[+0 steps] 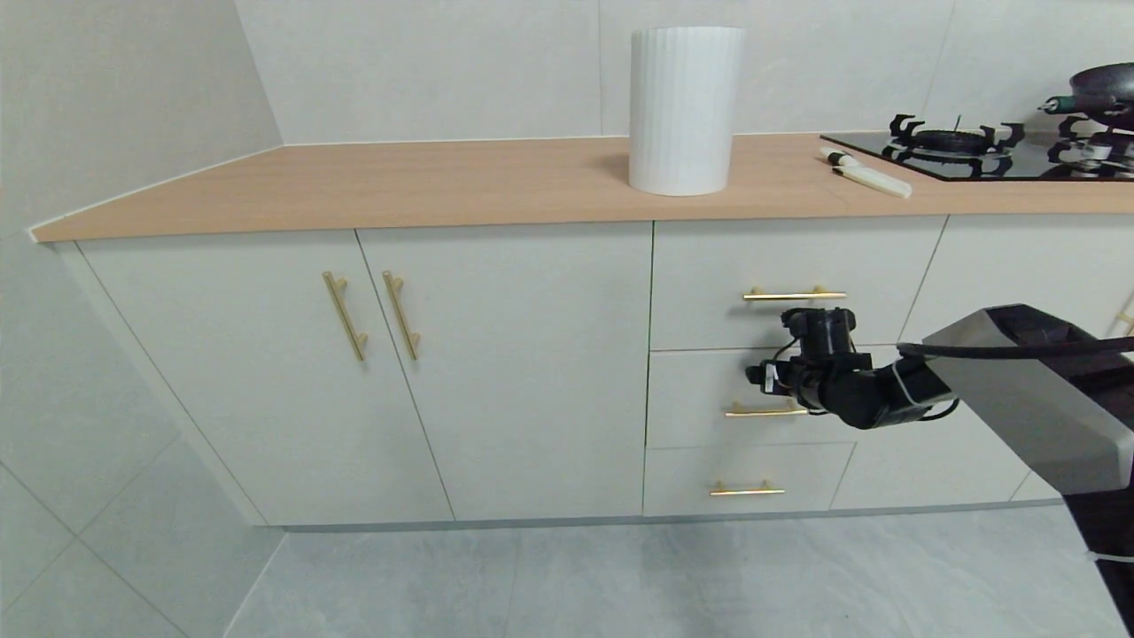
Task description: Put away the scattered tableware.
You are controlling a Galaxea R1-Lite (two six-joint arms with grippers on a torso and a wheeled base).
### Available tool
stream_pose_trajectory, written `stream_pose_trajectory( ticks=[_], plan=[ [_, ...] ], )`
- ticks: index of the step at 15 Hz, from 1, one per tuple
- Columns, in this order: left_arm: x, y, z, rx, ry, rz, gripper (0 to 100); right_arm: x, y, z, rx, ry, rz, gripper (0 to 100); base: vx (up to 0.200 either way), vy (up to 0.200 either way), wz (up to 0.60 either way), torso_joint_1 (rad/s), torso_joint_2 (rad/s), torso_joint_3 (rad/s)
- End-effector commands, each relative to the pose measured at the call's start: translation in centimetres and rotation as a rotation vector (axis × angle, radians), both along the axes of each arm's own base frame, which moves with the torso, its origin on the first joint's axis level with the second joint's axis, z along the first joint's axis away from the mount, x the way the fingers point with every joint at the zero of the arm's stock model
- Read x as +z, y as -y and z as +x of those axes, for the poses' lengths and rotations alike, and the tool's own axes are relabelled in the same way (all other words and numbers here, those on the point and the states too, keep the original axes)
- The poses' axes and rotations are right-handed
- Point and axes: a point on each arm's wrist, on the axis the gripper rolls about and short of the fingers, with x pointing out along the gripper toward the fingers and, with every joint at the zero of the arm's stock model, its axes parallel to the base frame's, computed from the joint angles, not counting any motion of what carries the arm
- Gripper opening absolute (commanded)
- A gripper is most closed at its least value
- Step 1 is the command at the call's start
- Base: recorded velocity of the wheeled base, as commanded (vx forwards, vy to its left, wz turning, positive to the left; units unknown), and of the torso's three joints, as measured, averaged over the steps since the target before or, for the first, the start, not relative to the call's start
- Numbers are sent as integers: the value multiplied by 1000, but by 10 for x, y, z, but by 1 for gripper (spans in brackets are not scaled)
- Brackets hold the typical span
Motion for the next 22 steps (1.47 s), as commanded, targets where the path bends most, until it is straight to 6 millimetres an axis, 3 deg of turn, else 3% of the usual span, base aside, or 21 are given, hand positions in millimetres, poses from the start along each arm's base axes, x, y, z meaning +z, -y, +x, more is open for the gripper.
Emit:
stream_pose_trajectory(
  ticks=[1, 8, 10, 12, 14, 16, 17, 18, 20, 22],
  plan=[
    [0, 0, 0, 0, -1, 0, 100, -6, -1, 4, -16, 10, -6, 100, 0, 0, 0, 0, 0, 0],
    [0, 0, 0, 0, -1, 0, 100, 6, 1, 3, -68, 46, 6, 100, 0, 0, 0, 0, 0, 0],
    [0, 0, 0, 0, -1, 0, 100, 33, 4, -18, -90, 57, 7, 100, 0, 0, 0, 0, 0, 0],
    [0, 0, 0, 0, -1, 0, 100, 67, 11, -52, -103, 105, 18, 100, 0, 0, 0, 0, 0, 0],
    [0, 0, 0, 0, -1, 0, 100, 99, 23, -102, -174, 177, 3, 100, 0, 0, 0, 0, 0, 0],
    [0, 0, 0, 0, 0, 0, 100, 132, 38, -171, -209, 278, 15, 100, 0, 0, 0, 0, 0, 0],
    [0, 0, 0, 0, -1, 0, 100, 137, 41, -183, -209, 294, 19, 100, 0, 0, 0, 0, 0, 0],
    [0, 0, 0, 0, -1, 0, 100, 153, 53, -241, -217, 347, 21, 100, 0, 0, 0, 0, 0, 0],
    [0, 0, 0, 0, -1, 0, 100, 151, 73, -305, -261, 379, 14, 100, 0, 0, 0, 0, 0, 0],
    [0, 0, 0, 0, -1, 0, 100, 142, 93, -355, -328, 415, -44, 100, 0, 0, 0, 0, 0, 0]
  ],
)
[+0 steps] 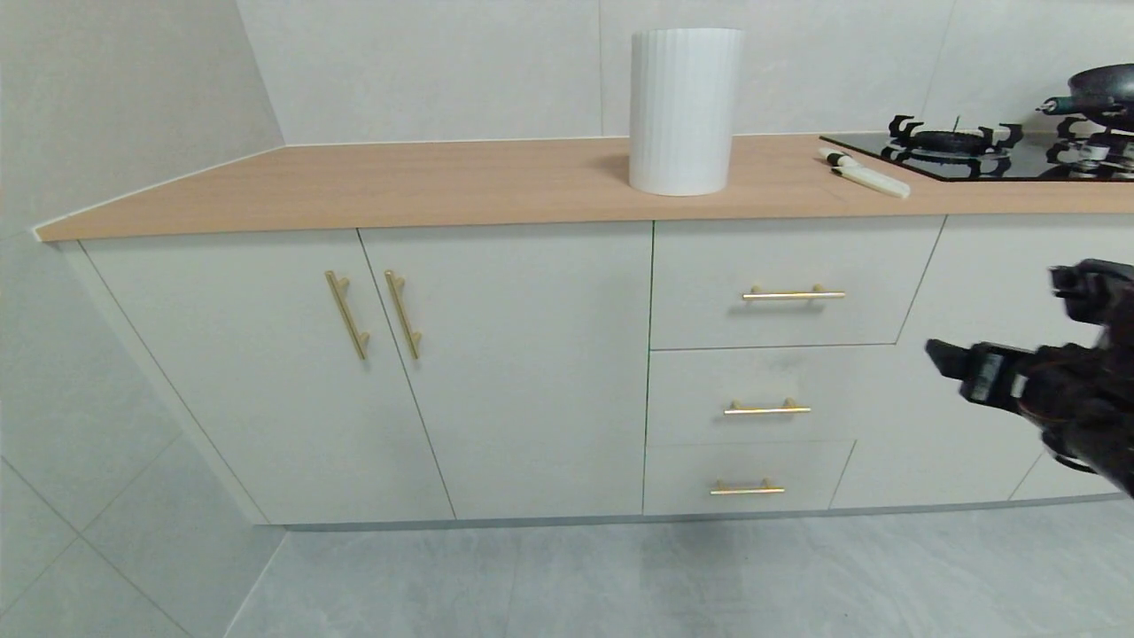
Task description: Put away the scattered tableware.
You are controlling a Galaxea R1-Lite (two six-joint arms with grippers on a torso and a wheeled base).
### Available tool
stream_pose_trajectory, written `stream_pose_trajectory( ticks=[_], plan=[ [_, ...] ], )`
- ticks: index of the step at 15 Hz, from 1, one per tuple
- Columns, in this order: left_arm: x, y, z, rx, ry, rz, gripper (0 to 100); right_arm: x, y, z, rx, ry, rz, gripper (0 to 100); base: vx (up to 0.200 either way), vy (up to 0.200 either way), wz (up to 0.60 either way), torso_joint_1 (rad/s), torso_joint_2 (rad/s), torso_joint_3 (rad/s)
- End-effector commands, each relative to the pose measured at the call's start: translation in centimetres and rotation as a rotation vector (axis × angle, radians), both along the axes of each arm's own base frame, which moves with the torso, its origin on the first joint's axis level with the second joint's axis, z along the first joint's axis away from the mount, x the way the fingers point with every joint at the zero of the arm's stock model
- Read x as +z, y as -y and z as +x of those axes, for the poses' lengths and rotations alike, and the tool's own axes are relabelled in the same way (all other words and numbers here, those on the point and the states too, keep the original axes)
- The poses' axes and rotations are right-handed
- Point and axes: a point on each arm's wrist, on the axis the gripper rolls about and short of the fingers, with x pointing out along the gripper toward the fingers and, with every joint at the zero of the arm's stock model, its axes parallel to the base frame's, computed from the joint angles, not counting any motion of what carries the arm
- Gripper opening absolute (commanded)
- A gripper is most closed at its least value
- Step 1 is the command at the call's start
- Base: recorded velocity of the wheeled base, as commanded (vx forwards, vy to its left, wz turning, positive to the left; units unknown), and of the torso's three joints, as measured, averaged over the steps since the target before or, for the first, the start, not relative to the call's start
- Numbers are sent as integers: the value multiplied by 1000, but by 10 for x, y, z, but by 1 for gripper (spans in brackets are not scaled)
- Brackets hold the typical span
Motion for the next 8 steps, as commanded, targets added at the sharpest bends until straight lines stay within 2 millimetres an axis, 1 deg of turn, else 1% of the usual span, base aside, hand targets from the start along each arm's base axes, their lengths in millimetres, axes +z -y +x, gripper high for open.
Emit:
stream_pose_trajectory(
  ticks=[1, 6, 7, 8],
  plan=[
    [0, 0, 0, 0, 0, 0, 100, -4, 37, -126, -131, 156, -43, 100, 0, 0, 0, 0, 0, 0],
    [0, 0, 0, 0, 0, 0, 100, -23, 40, -226, -131, 220, -169, 100, 0, 0, 0, 0, 0, 0],
    [0, 0, 0, 0, -1, 0, 100, -26, 41, -243, -129, 226, -184, 100, 0, 0, 0, 0, 0, 0],
    [0, 0, 0, 0, 0, 0, 100, -29, 41, -254, -131, 231, -188, 100, 0, 0, 0, 0, 0, 0]
  ],
)
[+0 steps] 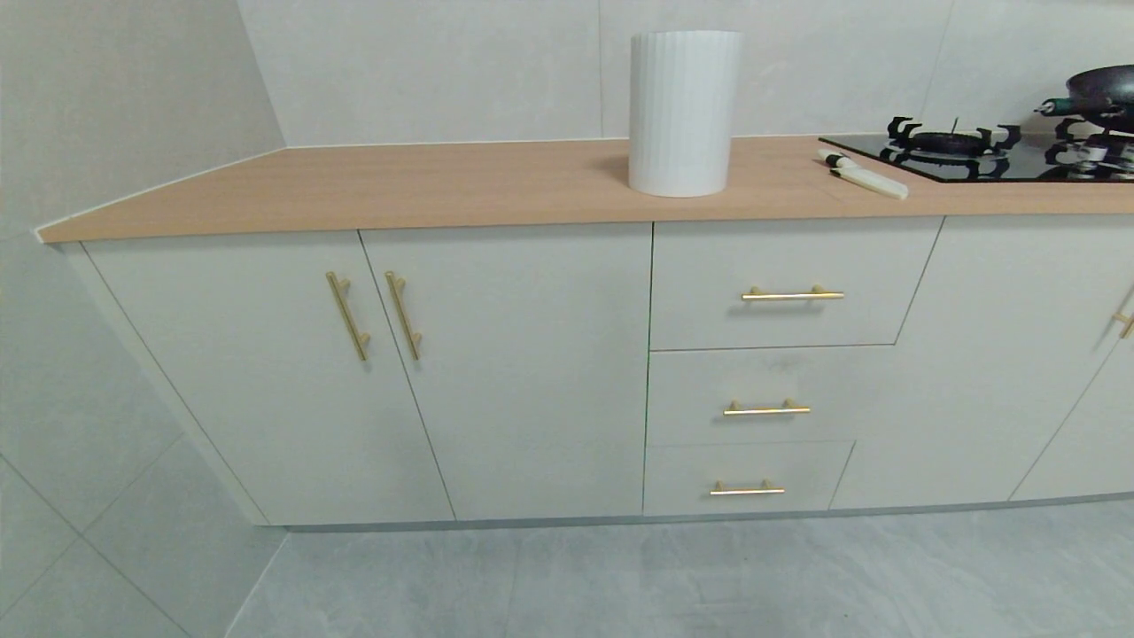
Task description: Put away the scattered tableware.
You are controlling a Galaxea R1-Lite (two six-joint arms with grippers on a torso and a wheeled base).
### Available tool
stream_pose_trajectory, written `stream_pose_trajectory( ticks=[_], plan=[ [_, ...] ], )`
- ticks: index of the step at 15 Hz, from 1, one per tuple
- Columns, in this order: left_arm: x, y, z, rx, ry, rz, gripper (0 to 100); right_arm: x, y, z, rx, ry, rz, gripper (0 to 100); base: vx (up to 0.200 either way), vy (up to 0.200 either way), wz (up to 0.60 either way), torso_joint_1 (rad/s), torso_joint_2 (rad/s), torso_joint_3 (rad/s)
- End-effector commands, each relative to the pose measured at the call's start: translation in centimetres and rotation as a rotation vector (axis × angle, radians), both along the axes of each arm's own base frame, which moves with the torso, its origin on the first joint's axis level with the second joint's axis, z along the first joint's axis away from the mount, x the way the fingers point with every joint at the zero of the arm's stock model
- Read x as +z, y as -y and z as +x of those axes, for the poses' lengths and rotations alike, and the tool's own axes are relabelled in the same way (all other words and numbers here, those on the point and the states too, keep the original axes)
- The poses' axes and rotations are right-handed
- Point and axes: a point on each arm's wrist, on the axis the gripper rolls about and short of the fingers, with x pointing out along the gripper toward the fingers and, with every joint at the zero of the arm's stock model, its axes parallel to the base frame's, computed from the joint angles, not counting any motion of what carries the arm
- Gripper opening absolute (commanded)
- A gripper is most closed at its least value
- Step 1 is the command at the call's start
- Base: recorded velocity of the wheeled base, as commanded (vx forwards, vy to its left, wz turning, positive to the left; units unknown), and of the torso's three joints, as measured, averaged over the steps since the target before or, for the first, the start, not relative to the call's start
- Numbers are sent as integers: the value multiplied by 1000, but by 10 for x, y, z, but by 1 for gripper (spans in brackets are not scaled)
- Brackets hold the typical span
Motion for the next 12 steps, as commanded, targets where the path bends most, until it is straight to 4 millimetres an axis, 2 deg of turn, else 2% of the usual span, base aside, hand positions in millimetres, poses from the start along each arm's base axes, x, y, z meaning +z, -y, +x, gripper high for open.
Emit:
stream_pose_trajectory(
  ticks=[1, 4, 5, 8, 11, 12],
  plan=[
    [0, 0, 0, 1, -1, 0, 100, -14, 2, -69, -14, 141, -49, 100, 0, 0, 0, 0, 0, 0],
    [0, 0, 0, 1, -1, 0, 100, -31, 2, -82, 7, 192, -57, 100, 0, 0, 0, 0, 0, 0],
    [0, 0, 0, 1, -1, 0, 100, -42, 0, -84, 47, 195, -66, 100, 0, 0, 0, 0, 0, 0],
    [0, 0, 0, 1, -1, 0, 100, -81, -2, -68, 154, 67, -52, 100, 0, 0, 0, 0, 0, 0],
    [0, 0, 0, 1, -1, 0, 100, -82, -6, -66, 305, 97, -15, 100, 0, 0, 0, 0, 0, 0],
    [0, 0, 0, 1, 0, 0, 100, -88, -7, -66, 373, 43, -1, 100, 0, 0, 0, 0, 0, 0]
  ],
)
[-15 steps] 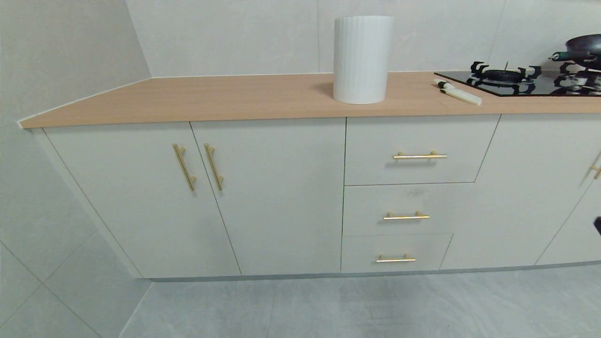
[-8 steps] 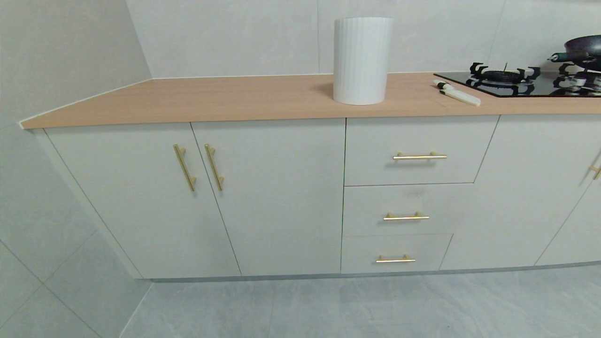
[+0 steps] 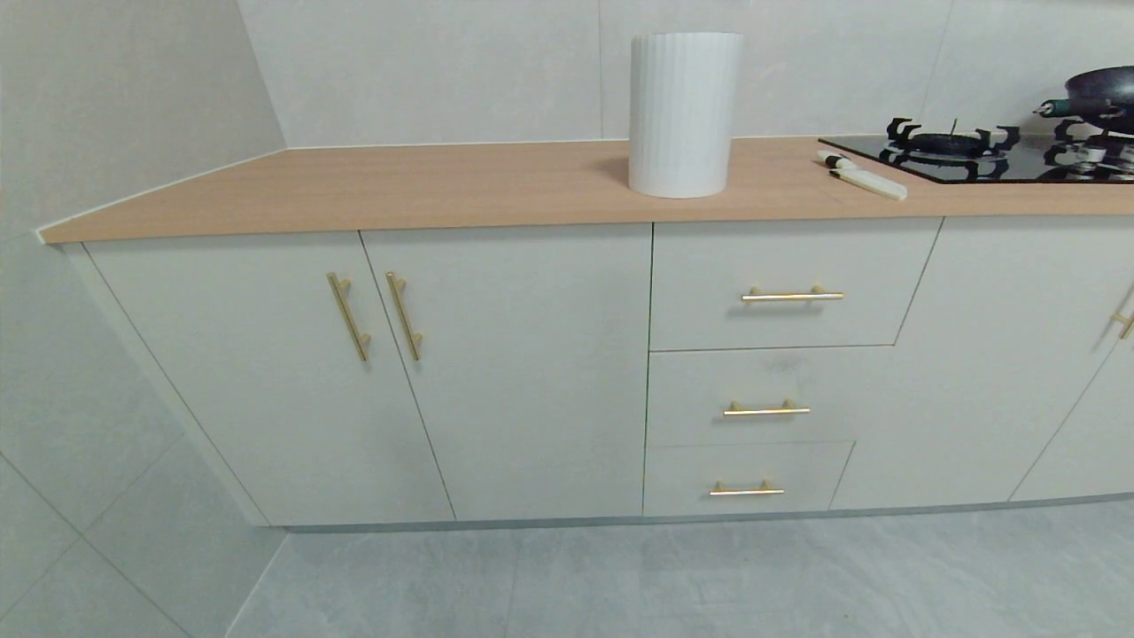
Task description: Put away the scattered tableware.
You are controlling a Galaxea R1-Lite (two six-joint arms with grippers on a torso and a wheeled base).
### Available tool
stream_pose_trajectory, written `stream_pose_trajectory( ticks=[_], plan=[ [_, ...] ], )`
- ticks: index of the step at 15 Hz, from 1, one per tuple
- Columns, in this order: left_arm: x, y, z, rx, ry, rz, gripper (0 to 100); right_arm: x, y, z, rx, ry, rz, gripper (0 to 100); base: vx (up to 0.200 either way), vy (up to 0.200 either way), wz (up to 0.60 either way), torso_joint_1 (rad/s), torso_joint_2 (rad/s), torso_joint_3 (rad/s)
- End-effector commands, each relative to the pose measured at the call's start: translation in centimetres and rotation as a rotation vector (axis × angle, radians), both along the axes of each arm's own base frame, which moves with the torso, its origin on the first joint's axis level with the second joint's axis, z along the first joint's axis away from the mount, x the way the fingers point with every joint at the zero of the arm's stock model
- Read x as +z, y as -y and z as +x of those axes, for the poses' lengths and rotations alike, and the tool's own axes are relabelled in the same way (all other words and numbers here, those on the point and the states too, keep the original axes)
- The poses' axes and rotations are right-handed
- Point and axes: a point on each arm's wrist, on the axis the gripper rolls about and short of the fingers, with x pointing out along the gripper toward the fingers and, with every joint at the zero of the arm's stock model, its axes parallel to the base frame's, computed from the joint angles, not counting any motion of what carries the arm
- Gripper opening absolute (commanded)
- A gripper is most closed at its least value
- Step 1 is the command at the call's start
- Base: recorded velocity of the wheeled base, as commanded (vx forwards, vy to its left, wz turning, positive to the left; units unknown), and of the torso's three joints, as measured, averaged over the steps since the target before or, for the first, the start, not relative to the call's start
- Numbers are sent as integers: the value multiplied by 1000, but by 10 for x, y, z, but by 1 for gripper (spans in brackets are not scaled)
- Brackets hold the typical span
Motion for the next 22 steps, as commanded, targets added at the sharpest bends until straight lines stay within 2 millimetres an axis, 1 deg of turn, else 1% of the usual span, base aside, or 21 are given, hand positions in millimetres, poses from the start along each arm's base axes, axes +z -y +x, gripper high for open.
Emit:
stream_pose_trajectory(
  ticks=[1, 14, 22],
  plan=[
    [0, 0, 0, 0, -1, -1, 100, -5, -1, 0, 51, -44, 3, 100, 0, 0, 0, 0, 0, 0],
    [0, 0, 0, -1, -2, 7, 100, -5, -1, 0, 57, -33, 2, 100, 0, 0, 0, 0, 0, 0],
    [0, 0, 0, -7, 0, 5, 100, -5, -1, 0, 60, -33, 2, 100, 200, 0, 0, 4, 4, 1]
  ],
)
